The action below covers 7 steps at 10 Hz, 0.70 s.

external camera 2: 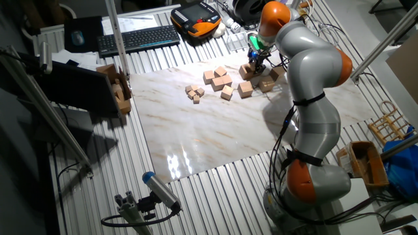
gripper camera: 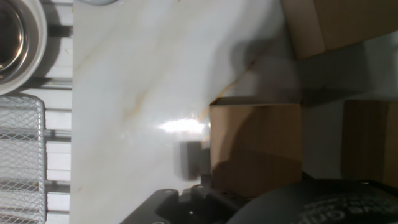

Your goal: Stack the blocks into a pyramid shape

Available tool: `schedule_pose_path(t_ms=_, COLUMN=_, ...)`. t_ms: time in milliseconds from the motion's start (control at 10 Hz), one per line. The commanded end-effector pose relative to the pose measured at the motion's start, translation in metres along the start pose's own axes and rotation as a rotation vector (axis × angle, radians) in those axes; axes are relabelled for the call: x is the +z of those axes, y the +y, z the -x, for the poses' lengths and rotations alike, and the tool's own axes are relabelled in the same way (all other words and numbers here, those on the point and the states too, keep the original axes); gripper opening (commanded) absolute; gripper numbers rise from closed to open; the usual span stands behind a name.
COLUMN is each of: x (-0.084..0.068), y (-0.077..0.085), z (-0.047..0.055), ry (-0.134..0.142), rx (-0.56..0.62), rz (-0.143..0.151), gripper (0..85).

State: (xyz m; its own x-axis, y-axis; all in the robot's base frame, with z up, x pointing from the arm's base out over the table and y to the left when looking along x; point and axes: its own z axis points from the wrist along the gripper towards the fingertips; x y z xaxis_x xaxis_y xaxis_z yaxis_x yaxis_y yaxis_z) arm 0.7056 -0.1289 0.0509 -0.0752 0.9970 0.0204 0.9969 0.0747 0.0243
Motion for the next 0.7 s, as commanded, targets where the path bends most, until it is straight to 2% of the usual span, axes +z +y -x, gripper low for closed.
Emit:
schedule_pose_path(t_ms=0, x=-0.0006, y=0.0001, z=0.0002, ry=-0.002, rx=0.000, rz=0.000, gripper=0.0)
schedule_pose_path(t_ms=600, x=-0.0046, y=-0.0003, z=-0.0002, ry=-0.012, rx=-0.008, rz=0.009, gripper=0.0)
